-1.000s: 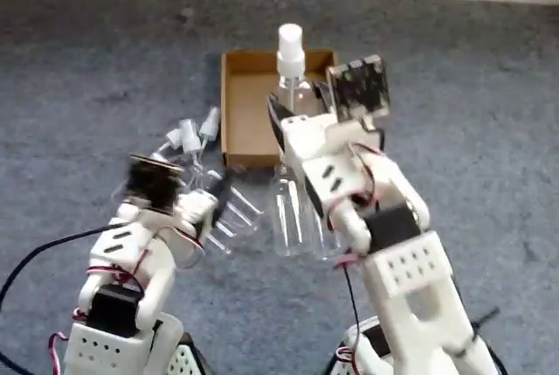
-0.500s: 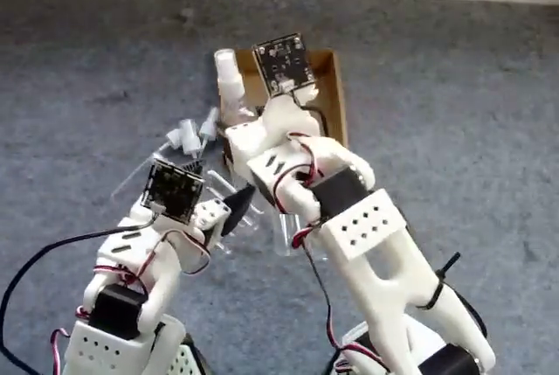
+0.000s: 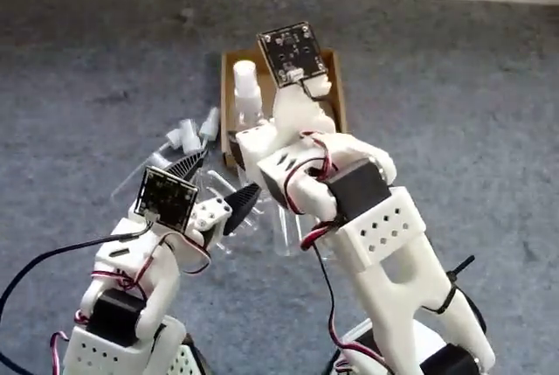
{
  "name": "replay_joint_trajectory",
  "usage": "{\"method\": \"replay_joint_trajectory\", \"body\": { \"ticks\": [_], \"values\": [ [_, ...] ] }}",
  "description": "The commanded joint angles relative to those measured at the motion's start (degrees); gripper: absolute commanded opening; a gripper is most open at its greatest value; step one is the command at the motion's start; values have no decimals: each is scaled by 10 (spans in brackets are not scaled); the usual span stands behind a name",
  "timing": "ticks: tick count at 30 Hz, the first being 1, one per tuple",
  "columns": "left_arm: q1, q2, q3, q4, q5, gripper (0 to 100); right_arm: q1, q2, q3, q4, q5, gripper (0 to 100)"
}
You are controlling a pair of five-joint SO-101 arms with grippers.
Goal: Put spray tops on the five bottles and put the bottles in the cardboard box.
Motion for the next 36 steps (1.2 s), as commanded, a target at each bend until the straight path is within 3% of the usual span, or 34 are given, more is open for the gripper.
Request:
{"method": "replay_joint_trajectory", "body": {
  "ticks": [1,5,8,12,15,21,23,36],
  "values": [
    [-13,8,4,-15,4,266,-3,-5,-44,22,-3,3],
    [-10,3,8,-11,4,266,3,1,-45,-10,-3,3],
    [-15,2,7,-11,7,264,41,3,-42,-107,-3,3],
    [-58,2,9,-11,6,184,75,18,-40,-235,-3,3],
    [-89,2,15,-17,7,146,87,81,-44,-301,-3,3],
    [-135,7,54,-105,8,56,96,270,-68,-457,-3,3],
    [-138,7,58,-113,8,5,106,322,-96,-472,-3,3],
    [-136,7,59,-114,8,13,115,582,-334,-472,-3,3]
  ]
}}
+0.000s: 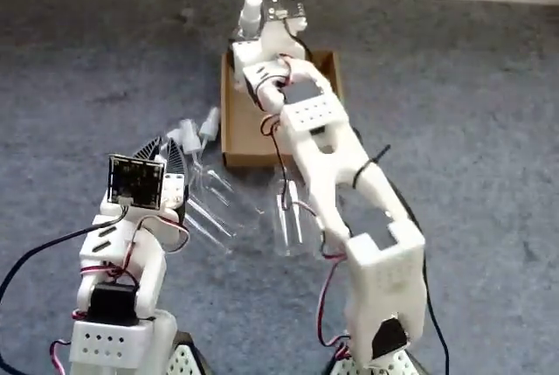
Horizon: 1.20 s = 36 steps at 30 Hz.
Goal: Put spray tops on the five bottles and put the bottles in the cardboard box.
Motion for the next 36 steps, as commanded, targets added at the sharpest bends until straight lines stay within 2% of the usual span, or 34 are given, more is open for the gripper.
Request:
{"method": "replay_joint_trajectory", "body": {
  "ticks": [1,7,18,26,36],
  "values": [
    [-7,0,-2,-13,5,13,7,22,-80,-15,-3,3],
    [-7,0,-2,-13,5,13,7,73,-104,-15,-3,3],
    [-7,0,-2,-13,5,13,0,76,-102,-14,-3,8],
    [-7,0,-2,-13,5,13,-28,76,-101,-14,71,174],
    [-7,0,-2,-13,4,13,-32,74,-102,-13,70,211]
  ]
}}
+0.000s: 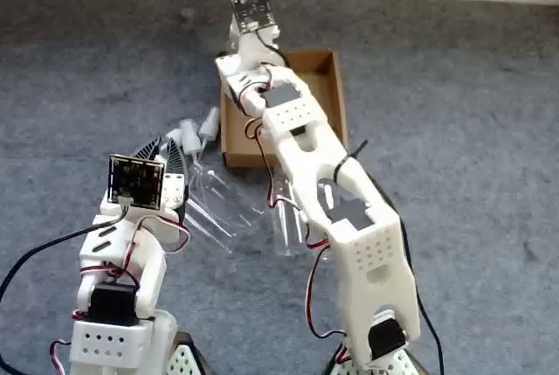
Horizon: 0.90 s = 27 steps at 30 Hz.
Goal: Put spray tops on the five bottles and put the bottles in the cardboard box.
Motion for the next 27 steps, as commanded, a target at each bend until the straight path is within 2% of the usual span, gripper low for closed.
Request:
{"method": "replay_joint_trajectory", "body": {
  "ticks": [1,17,21,27],
  "values": [
    [-7,0,-2,-13,4,13,-7,-16,-37,-13,6,223],
    [-6,0,-2,-13,4,13,-7,-18,-41,-14,5,293],
    [-6,0,-2,-13,4,13,-6,-18,-41,-14,-33,357],
    [-6,0,-2,-13,3,13,-6,-19,-44,-14,-36,358]
  ]
}}
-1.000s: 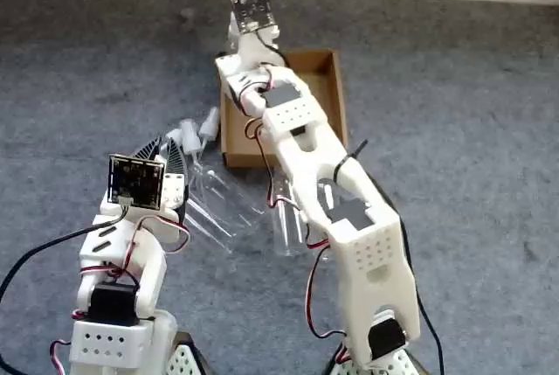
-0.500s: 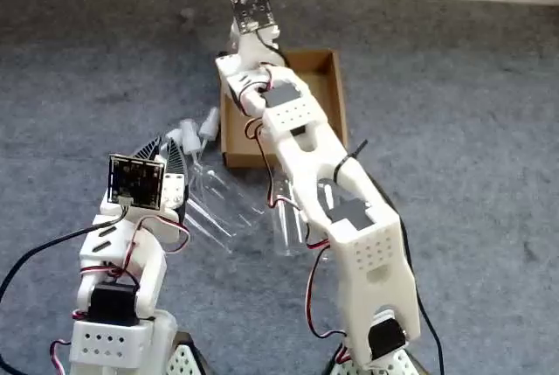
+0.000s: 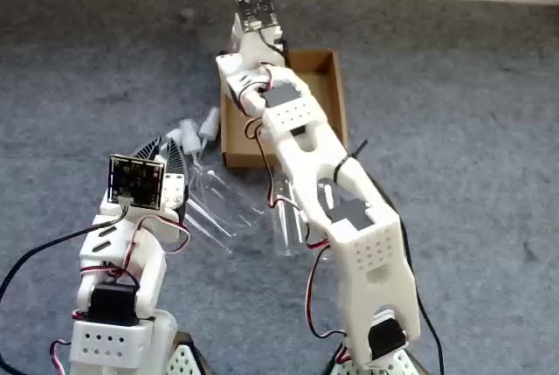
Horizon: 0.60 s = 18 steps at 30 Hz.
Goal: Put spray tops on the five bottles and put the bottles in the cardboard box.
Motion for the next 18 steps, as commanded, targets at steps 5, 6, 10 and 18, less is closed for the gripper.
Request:
{"method": "replay_joint_trajectory", "body": {
  "ticks": [5,6,10,18],
  "values": [
    [-6,0,-2,-13,3,13,-6,-19,-95,1,-5,358],
    [-6,0,-2,-13,3,13,-6,-19,-107,19,-6,358],
    [-6,0,-2,-13,3,13,-6,-18,-165,73,-6,358],
    [-6,0,-2,-13,3,13,-6,-18,-326,229,-7,358]
  ]
}}
